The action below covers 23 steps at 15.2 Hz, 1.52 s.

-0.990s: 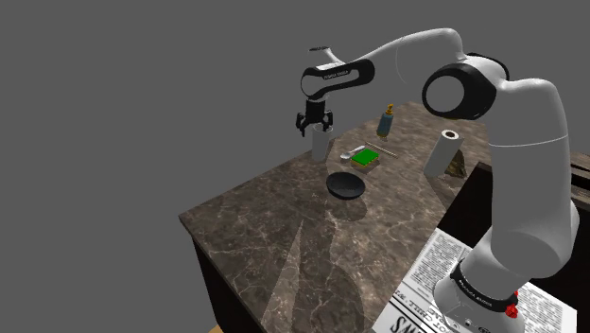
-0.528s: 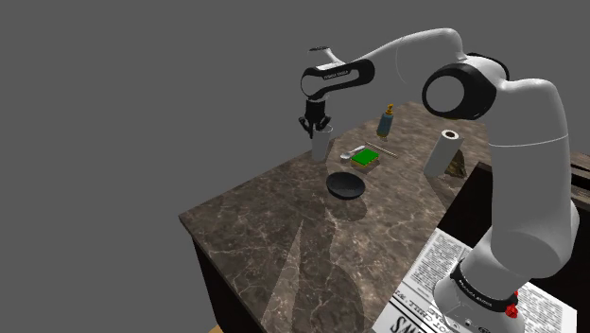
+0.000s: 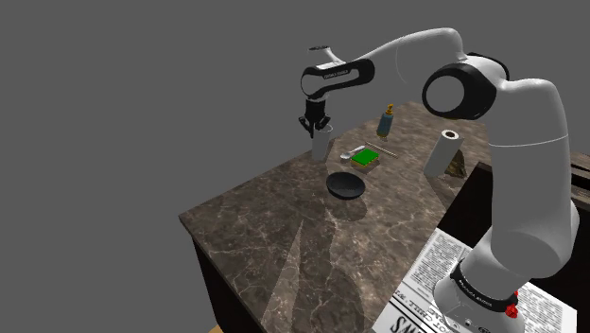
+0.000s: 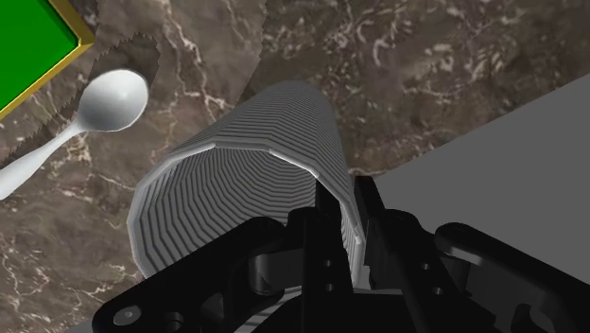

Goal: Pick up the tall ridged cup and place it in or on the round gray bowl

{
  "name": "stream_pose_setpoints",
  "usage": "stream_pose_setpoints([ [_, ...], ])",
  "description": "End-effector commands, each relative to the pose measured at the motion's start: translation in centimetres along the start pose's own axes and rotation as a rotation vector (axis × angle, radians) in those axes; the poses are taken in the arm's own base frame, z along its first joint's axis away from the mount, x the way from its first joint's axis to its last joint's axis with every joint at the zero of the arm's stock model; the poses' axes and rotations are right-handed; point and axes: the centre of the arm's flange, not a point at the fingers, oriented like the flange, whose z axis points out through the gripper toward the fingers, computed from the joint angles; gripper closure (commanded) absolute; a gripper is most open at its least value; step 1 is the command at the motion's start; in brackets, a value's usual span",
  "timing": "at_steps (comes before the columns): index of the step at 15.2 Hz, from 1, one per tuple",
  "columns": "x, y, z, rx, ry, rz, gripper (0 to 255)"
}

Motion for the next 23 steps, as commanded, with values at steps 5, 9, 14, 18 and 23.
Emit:
stream_pose_setpoints([
  [5, 0.1, 0.3, -2.9, 0.0, 0.0, 0.0, 255],
  [9, 0.2, 0.5, -5.0, 0.0, 0.0, 0.0, 255],
  [14, 0.3, 0.7, -7.6, 0.0, 0.0, 0.0, 255],
  [18, 0.4, 0.9, -9.7, 0.0, 0.0, 0.0, 255],
  [23, -0.8, 1.2, -12.1, 0.0, 0.0, 0.0, 255],
])
